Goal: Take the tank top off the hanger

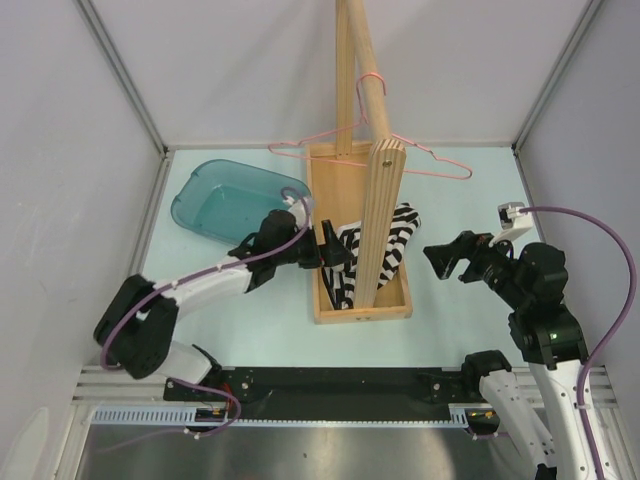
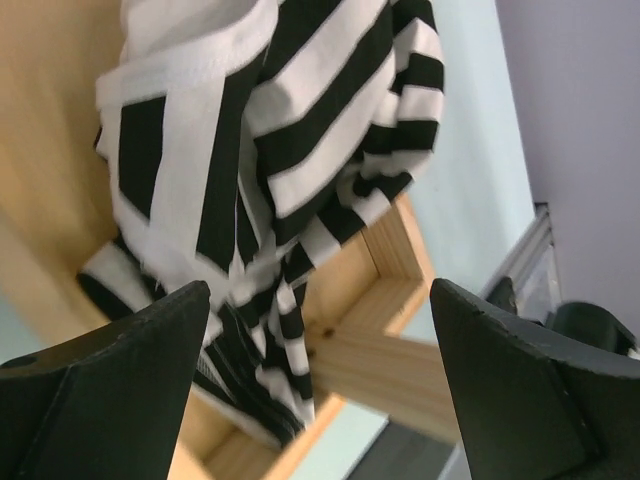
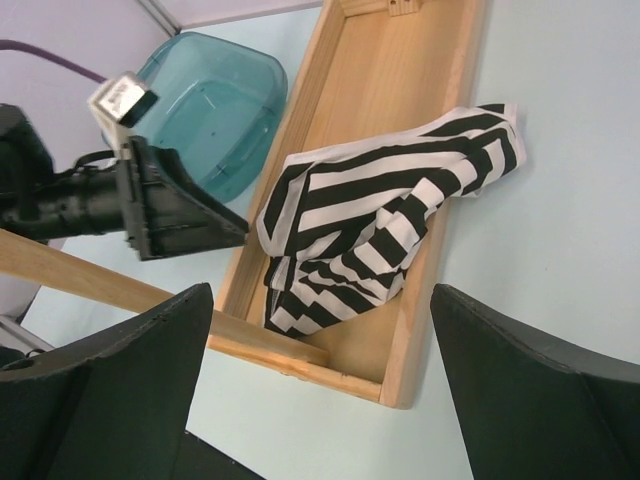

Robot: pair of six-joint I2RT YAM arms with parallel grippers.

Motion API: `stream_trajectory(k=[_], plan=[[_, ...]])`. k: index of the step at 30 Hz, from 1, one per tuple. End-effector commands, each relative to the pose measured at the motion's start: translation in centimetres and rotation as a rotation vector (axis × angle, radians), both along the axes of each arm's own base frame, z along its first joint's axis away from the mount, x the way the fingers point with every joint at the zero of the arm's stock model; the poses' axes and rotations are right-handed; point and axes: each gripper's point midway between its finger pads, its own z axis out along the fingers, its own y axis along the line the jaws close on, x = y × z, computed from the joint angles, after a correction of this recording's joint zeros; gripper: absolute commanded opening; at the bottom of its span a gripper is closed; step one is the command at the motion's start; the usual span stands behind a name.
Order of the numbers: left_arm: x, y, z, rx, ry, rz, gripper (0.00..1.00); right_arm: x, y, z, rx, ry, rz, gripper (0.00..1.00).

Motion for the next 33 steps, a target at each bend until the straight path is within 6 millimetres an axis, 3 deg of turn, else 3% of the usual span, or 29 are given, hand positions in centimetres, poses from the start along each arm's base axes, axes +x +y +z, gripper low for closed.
stream_trajectory(k=[1, 2, 5, 10, 14, 16, 17, 22, 23, 24, 26, 27, 33], plan=[[3.2, -2.8, -0.5, 0.063, -0.122, -0.008, 0.97, -0.1, -0.4, 1.8, -0.012, -0.062, -0.010, 0.96], [4.3, -3.1, 0.0, 0.083, -0.142, 0.012, 0.96, -0.2, -0.3, 1.9, -0.012, -0.067, -0.003, 0.95], [4.5, -3.8, -2.5, 0.148, -0.121, -0.007, 0.96, -0.4, -0.5, 2.2, -0.029, -0.083, -0.007, 0.96], [2.1, -5.5, -5.9, 0.222, -0.106, -0.091, 0.92, -0.4, -0.9, 1.8, -0.061, -0.097, -0.015, 0.95], [-0.6, -6.9, -7.2, 0.303, -0.157, -0.152, 0.92, -0.1, -0.5, 1.2, -0.056, -0.082, 0.001, 0.96], [-0.4, -6.6, -8.0, 0.370, -0.160, -0.132, 0.92, 0.0, -0.5, 1.0, -0.056, -0.076, 0.001, 0.96], [-0.5, -6.4, -9.5, 0.411, -0.136, -0.138, 0.92, -0.1, -0.5, 0.8, -0.058, -0.073, 0.001, 0.95], [0.1, -4.2, -13.3, 0.608, -0.047, -0.089, 0.77, 0.0, -0.9, 0.7, -0.071, -0.082, -0.018, 0.96], [0.1, -4.0, -14.0, 0.634, -0.033, -0.085, 0.73, 0.0, -1.0, 0.6, -0.074, -0.080, -0.019, 0.96], [0.0, -3.5, -14.4, 0.667, -0.019, -0.092, 0.61, 0.0, -0.9, 0.6, -0.073, -0.081, -0.016, 0.96], [1.0, -3.6, -13.7, 0.691, -0.040, -0.063, 0.49, 0.1, -0.8, 0.7, -0.072, -0.081, -0.013, 0.96], [1.2, -3.5, -13.1, 0.694, -0.051, -0.060, 0.37, 0.1, -0.8, 0.7, -0.073, -0.075, -0.013, 0.96], [2.3, -3.7, -7.9, 0.651, -0.135, -0.019, 0.07, 0.0, -1.2, 0.9, -0.081, -0.077, -0.028, 0.96]])
